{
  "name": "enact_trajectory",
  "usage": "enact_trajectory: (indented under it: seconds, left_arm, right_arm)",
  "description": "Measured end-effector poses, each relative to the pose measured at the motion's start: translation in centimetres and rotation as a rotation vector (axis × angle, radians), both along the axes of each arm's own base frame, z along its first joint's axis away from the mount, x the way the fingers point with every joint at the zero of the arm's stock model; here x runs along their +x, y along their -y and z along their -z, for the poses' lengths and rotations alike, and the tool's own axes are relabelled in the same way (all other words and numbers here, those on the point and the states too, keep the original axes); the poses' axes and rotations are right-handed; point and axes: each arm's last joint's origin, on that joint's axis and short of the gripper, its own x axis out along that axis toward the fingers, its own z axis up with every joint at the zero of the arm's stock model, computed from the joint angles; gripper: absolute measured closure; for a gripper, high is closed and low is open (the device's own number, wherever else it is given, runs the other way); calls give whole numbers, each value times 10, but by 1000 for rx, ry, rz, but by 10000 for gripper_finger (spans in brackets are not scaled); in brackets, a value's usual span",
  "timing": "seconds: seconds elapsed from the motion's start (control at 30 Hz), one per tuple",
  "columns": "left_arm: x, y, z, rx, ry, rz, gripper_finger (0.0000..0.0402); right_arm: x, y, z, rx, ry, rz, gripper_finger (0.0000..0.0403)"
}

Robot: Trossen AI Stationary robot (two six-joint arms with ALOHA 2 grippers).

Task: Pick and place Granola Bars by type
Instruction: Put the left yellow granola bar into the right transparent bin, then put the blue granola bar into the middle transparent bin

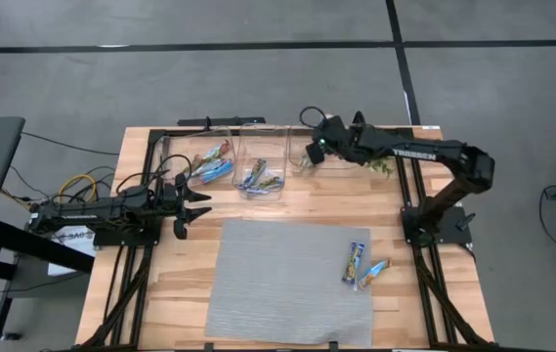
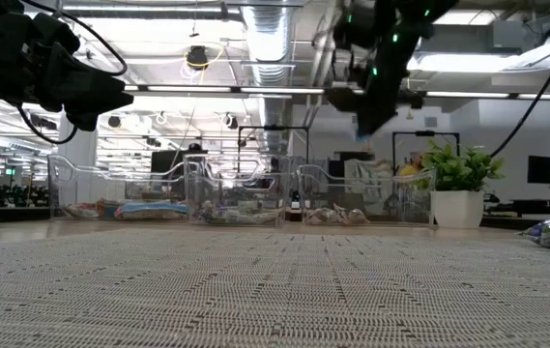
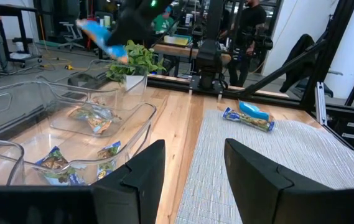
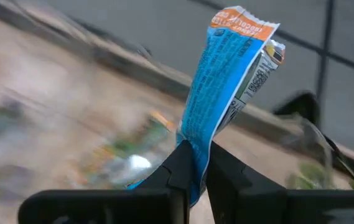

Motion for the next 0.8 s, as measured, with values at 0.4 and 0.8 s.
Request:
enact_trajectory:
  seconds: [0.4, 0.8]
  left_arm:
    - [0, 0, 0, 0, 0, 0, 244]
    - [0, 0, 0, 0, 0, 0, 244]
  right_arm:
    - [10, 21, 52, 188, -186, -72, 350]
    - [11, 18, 50, 202, -192, -126, 229]
